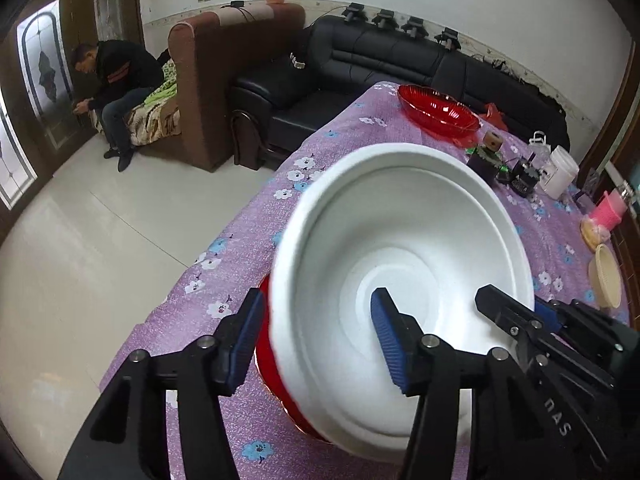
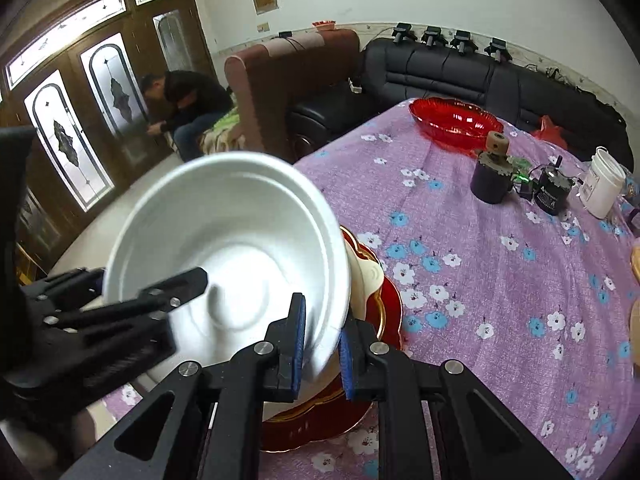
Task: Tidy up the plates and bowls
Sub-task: 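Lower the white bowl onto the beige plate and open the right gripper, then reach the right gripper to the small beige bowl and grasp its rim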
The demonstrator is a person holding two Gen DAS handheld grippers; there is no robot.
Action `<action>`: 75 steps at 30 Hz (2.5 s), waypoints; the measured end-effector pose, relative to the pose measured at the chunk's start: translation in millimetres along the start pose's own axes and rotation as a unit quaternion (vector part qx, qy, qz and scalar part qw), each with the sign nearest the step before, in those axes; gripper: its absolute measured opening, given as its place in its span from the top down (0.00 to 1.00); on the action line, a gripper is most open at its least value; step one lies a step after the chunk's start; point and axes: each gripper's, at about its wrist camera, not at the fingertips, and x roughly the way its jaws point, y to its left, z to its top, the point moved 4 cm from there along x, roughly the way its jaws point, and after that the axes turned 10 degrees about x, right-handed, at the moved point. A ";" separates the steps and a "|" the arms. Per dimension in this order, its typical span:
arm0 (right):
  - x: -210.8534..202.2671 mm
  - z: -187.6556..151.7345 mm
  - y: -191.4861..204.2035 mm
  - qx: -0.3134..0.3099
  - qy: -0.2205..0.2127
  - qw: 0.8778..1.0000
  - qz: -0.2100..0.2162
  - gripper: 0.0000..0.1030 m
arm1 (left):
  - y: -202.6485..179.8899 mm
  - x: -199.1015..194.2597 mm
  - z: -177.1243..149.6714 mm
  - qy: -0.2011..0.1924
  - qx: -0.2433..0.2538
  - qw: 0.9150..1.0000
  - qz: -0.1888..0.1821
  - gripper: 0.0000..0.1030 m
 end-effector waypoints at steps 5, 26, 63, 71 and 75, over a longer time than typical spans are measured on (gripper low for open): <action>0.3 2.5 -1.9 0.006 -0.007 1.000 0.000 0.84 | 19.2 -23.1 -3.2 -0.028 -0.034 0.999 -0.019 0.41; -60.4 -5.1 -36.2 0.040 -0.102 0.994 0.007 0.41 | -18.8 -95.1 -48.8 -0.141 0.029 0.989 0.029 0.21; -225.0 -71.2 -409.8 0.342 -0.163 0.911 -0.163 0.40 | -303.3 -48.9 -41.5 -0.063 0.289 0.954 -0.051 0.18; -199.4 -42.4 -458.7 0.378 -0.169 0.892 -0.180 0.40 | -355.7 -9.6 14.6 -0.018 0.256 0.961 -0.105 0.18; -184.5 -49.6 -475.0 0.389 -0.178 0.889 -0.164 0.40 | -374.2 13.8 40.8 -0.006 0.251 0.962 -0.109 0.18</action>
